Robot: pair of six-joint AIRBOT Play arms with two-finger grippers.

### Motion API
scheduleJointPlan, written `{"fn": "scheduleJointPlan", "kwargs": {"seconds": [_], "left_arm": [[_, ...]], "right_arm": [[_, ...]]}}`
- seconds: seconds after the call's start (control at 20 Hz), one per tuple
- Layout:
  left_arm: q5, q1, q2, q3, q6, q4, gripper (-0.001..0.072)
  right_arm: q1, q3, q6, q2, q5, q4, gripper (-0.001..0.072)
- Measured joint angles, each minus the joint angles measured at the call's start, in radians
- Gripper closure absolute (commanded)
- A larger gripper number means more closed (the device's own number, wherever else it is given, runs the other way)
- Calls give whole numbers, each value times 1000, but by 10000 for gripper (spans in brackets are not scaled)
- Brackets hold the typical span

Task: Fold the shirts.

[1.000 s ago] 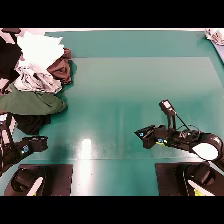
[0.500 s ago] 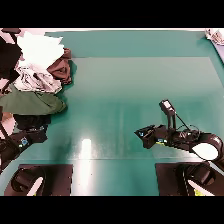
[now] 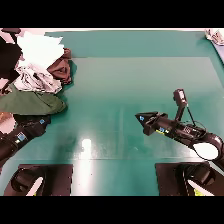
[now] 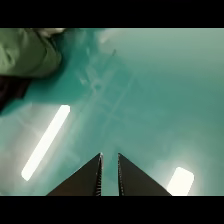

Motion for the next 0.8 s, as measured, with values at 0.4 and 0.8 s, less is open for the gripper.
{"fn": "scheduleJointPlan", "kwargs": {"seconds": [0.4, 0.8], "left_arm": [[-269, 39, -591, 701, 3, 366, 117], [-654, 385, -1304, 1337, 321, 272, 82]], "right_arm": [[-3, 17, 0, 0, -33, 1, 398], [-189, 169, 19, 0, 264, 2, 250]]}}
